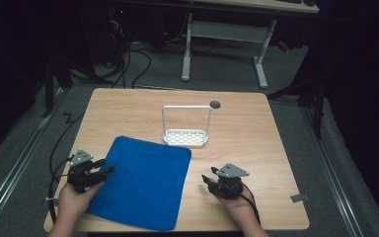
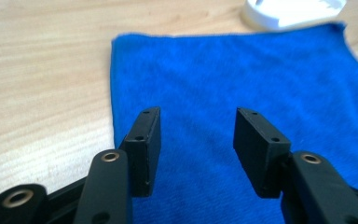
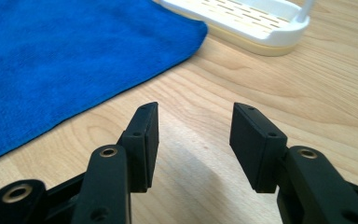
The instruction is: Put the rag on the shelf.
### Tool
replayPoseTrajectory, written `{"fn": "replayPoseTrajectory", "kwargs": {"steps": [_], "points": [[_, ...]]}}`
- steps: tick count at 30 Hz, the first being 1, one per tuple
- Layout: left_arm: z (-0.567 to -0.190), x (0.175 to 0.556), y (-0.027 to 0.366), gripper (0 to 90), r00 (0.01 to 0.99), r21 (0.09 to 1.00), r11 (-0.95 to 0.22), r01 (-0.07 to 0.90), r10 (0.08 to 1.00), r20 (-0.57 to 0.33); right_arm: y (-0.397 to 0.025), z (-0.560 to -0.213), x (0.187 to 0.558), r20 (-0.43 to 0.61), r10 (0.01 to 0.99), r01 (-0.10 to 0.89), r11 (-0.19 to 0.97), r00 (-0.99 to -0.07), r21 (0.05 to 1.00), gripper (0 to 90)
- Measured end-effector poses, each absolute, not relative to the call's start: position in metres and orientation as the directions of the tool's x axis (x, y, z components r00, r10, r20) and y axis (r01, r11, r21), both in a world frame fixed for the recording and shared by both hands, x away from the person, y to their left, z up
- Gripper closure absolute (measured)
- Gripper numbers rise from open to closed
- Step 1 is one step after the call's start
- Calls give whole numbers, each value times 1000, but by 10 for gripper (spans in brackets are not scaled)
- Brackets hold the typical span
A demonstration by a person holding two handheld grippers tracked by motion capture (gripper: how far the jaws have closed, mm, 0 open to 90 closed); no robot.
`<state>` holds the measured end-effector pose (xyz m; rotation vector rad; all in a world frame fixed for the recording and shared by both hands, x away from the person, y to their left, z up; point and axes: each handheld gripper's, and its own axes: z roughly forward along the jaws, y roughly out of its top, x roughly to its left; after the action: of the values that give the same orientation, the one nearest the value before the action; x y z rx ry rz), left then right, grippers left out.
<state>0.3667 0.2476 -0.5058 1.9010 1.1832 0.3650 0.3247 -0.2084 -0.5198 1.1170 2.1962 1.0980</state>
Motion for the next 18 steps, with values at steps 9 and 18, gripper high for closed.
{"fn": "replayPoseTrajectory", "kwargs": {"steps": [9, 18], "points": [[-508, 371, 240, 519, 518, 778, -207, 593, 838, -172, -207, -520, 322, -39, 812, 466, 373, -583, 803, 531], [-508, 368, 245, 550, 520, 782, -207, 588, 837, -169, -194, -515, 322, -24, 781, 450, 384, -624, 806, 610]]}}
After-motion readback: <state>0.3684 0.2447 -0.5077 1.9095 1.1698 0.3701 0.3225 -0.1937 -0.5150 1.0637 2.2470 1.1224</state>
